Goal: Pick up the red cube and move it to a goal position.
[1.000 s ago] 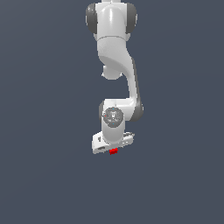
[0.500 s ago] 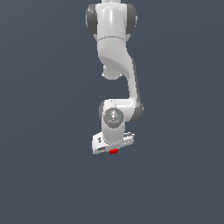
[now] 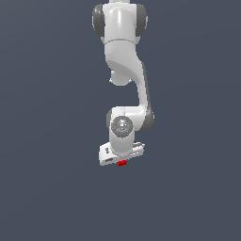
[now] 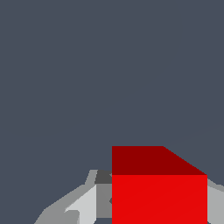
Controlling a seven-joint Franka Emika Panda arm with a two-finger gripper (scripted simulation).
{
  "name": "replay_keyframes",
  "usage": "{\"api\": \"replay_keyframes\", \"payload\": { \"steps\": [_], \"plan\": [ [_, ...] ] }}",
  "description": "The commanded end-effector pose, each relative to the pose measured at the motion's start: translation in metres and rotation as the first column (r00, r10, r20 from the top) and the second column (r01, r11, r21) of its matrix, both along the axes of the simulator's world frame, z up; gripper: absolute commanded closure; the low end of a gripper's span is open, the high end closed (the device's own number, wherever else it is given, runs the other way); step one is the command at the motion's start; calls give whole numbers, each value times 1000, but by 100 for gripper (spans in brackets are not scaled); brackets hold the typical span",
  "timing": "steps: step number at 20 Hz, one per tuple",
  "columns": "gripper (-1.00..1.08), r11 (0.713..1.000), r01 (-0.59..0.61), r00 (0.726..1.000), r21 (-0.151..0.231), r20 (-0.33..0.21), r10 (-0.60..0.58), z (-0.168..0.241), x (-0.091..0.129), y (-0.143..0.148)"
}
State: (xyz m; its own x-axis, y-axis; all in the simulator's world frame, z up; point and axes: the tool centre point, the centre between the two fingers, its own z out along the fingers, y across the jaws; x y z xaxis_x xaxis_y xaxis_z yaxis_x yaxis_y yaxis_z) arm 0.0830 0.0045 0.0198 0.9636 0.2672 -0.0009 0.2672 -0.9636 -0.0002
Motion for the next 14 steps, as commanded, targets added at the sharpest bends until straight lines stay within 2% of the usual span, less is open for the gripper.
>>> {"api": "replay_keyframes", "payload": {
  "steps": [1,8,14],
  "plan": [
    [108,1000,0,1000,0,0,0,2,0,0],
    [108,1000,0,1000,0,0,0,18,-9,1],
    [108,1000,0,1000,0,0,0,49,-24,4]
  ]
}}
